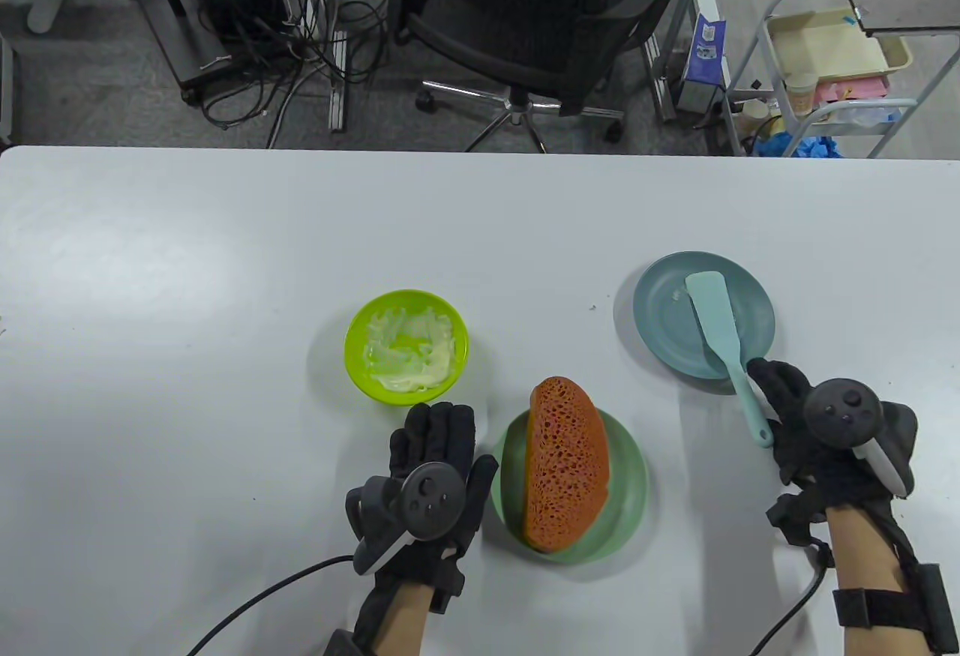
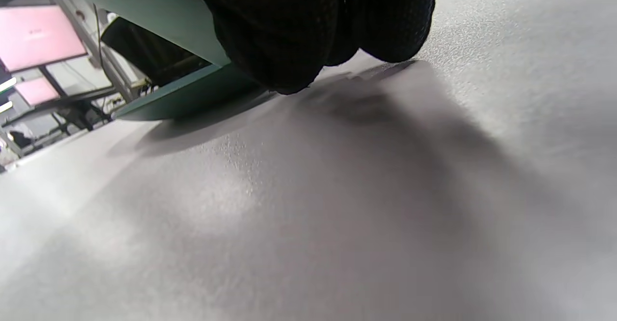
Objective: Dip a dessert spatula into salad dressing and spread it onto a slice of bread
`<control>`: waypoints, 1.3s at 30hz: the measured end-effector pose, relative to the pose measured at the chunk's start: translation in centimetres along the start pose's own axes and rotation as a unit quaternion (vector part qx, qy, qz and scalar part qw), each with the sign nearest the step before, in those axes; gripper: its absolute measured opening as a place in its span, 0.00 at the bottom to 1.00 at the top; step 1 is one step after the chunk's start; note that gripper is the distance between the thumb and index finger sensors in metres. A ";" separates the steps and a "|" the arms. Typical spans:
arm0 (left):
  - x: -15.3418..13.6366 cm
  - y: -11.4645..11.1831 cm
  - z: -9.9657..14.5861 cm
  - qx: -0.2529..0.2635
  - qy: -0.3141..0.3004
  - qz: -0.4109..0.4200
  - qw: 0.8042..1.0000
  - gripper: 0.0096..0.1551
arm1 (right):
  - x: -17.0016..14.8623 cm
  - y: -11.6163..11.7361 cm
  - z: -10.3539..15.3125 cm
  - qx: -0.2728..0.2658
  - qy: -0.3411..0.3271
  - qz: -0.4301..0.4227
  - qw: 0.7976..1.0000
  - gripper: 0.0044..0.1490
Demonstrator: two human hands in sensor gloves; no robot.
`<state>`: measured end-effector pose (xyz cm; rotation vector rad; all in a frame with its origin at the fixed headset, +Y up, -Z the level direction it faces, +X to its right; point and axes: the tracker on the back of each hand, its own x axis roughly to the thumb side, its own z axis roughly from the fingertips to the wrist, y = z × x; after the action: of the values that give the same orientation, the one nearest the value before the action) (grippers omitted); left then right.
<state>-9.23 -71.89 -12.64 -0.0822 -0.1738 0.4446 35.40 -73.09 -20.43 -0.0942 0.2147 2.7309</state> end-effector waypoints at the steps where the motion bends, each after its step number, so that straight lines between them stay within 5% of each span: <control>1: 0.0 0.0 0.0 0.000 0.000 -0.002 1.000 0.41 | 0.3 0.1 -0.1 0.009 -0.006 0.005 1.000 0.51; 15: 0.1 -0.1 0.0 -0.004 0.001 -0.006 1.000 0.42 | 3.7 1.5 -1.3 0.032 -0.064 0.023 0.997 0.38; 25: 0.4 -0.1 0.1 0.002 -0.006 -0.015 1.000 0.42 | 4.4 -0.5 -2.2 -0.033 -0.091 -0.128 0.987 0.28; 39: 0.5 0.0 0.3 0.008 -0.014 -0.006 1.000 0.42 | 4.3 -2.2 -0.2 -0.234 -0.113 -0.324 0.910 0.24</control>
<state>-8.88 -71.67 -12.30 -0.0600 -0.1980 0.4350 32.30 -69.52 -21.34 0.0197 -0.4654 2.0471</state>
